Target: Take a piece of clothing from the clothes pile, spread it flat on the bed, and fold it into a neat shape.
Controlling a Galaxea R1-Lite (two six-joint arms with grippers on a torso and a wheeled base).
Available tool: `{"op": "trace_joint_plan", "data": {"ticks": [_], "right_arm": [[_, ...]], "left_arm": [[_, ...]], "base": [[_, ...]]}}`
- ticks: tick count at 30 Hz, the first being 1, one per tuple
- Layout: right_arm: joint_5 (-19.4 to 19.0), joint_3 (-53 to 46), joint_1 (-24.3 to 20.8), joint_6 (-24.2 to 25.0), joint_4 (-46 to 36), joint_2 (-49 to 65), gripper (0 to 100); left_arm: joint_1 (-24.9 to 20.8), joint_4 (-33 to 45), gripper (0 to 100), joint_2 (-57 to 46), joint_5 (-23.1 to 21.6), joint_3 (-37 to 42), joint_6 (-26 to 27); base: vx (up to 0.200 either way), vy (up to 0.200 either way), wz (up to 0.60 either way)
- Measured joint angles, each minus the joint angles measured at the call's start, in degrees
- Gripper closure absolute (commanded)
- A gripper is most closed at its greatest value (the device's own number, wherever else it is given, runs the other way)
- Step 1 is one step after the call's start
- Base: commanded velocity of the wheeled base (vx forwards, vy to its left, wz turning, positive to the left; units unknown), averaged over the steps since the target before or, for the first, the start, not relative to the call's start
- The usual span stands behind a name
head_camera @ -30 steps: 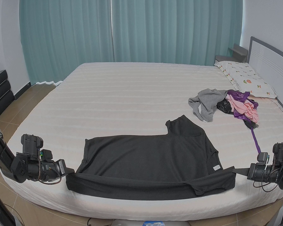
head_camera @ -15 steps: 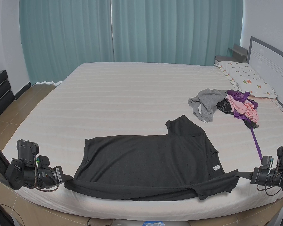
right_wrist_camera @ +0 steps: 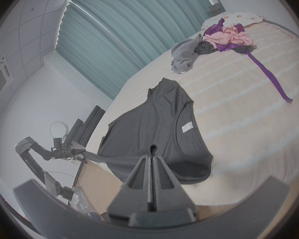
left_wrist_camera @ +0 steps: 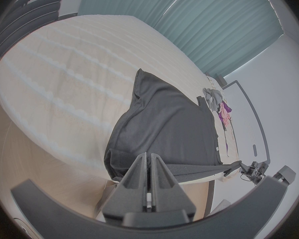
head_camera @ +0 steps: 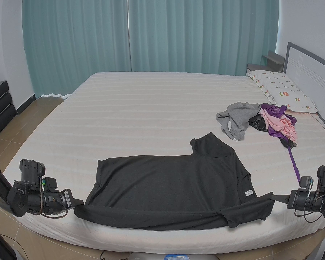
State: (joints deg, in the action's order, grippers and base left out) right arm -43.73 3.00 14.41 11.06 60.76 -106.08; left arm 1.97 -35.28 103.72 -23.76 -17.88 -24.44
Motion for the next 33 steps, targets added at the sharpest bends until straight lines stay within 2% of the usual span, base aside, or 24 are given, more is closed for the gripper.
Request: {"op": "trace_joint_plan", "data": {"ticks": [15,22,28,33], "right_arm": [[3.5,9.9,-3.3,0.2,-0.3,-9.9,100],[7.0,14.3,-5.5,0.3,-0.4,-14.8,100],[7.5,16.7,-6.9,0.3,-0.4,-17.9,100],[7.5,18.6,-7.0,0.6,-0.4,-19.9,100]], "left_arm": [[-0.5,0.0,100,9.8,0.5,-8.6,0.1],[-0.8,-0.1,100,14.1,2.2,-12.3,0.1],[-1.3,-0.2,100,17.6,4.3,-14.2,0.1],[-1.7,-0.2,100,19.4,4.4,-15.3,0.1]], "base": [[0.000,0.000,0.00],[0.000,0.000,0.00],[0.000,0.000,0.00],[0.000,0.000,0.00]]}}
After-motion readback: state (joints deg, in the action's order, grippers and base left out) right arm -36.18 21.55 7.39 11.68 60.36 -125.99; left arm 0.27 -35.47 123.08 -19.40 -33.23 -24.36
